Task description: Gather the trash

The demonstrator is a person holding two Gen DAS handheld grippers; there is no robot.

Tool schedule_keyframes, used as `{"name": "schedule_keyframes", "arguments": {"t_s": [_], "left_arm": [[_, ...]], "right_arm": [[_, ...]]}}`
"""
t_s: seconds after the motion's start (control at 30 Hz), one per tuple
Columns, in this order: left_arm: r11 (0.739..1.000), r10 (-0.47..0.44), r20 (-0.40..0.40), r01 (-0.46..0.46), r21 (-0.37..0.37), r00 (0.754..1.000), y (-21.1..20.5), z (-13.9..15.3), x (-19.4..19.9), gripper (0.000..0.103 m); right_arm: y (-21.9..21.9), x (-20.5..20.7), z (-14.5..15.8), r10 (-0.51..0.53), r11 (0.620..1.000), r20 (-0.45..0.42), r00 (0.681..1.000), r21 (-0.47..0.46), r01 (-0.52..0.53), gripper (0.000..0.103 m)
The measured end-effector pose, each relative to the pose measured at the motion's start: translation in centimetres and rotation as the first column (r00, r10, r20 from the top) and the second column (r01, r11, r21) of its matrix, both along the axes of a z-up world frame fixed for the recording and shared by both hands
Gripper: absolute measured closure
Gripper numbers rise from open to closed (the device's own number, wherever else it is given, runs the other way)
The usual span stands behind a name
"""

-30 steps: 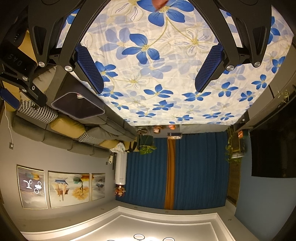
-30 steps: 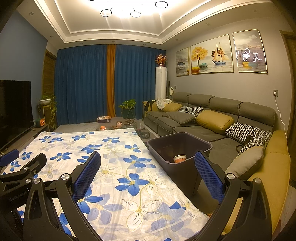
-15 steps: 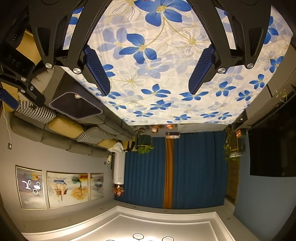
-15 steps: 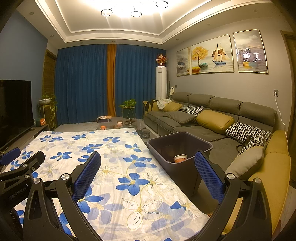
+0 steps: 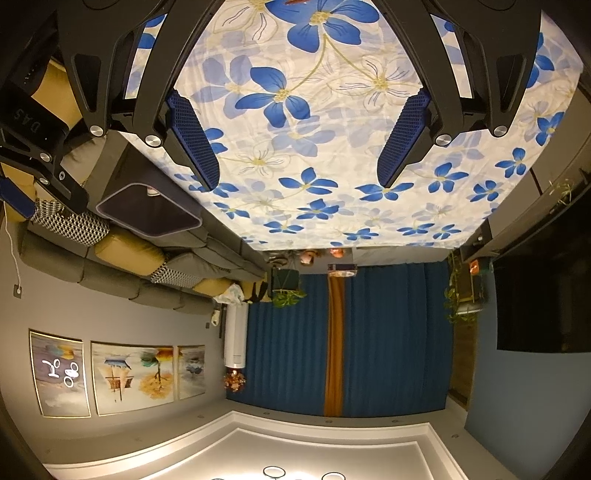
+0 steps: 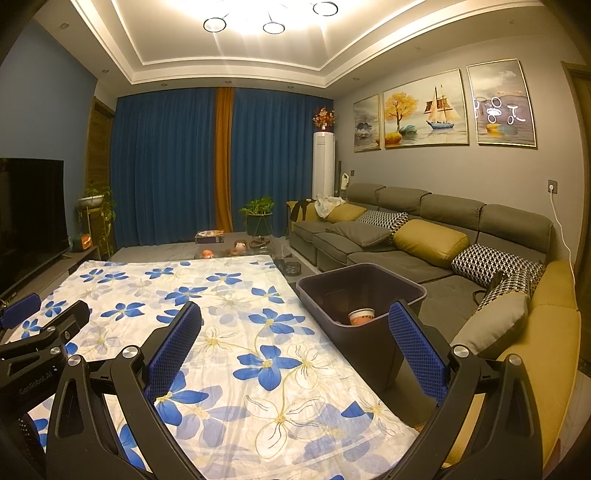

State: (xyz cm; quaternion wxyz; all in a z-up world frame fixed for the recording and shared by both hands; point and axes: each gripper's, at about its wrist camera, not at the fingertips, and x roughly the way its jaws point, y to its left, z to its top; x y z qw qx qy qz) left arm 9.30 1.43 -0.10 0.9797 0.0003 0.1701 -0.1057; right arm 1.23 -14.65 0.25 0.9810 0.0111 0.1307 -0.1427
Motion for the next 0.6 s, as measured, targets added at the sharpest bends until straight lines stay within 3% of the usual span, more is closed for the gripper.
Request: {"name": "schedule_keyframes", "arguments": {"t_s": [0.6], "left_arm": [[0.999,0.025,-0.016,-0.026,-0.02,1.0,0.69,0.14,0.48,0.012]], "right_arm": [[-0.2,-0.08,0.17,0.004,1.0,0.003,1.0,0.002,-0.004,0.005]]}}
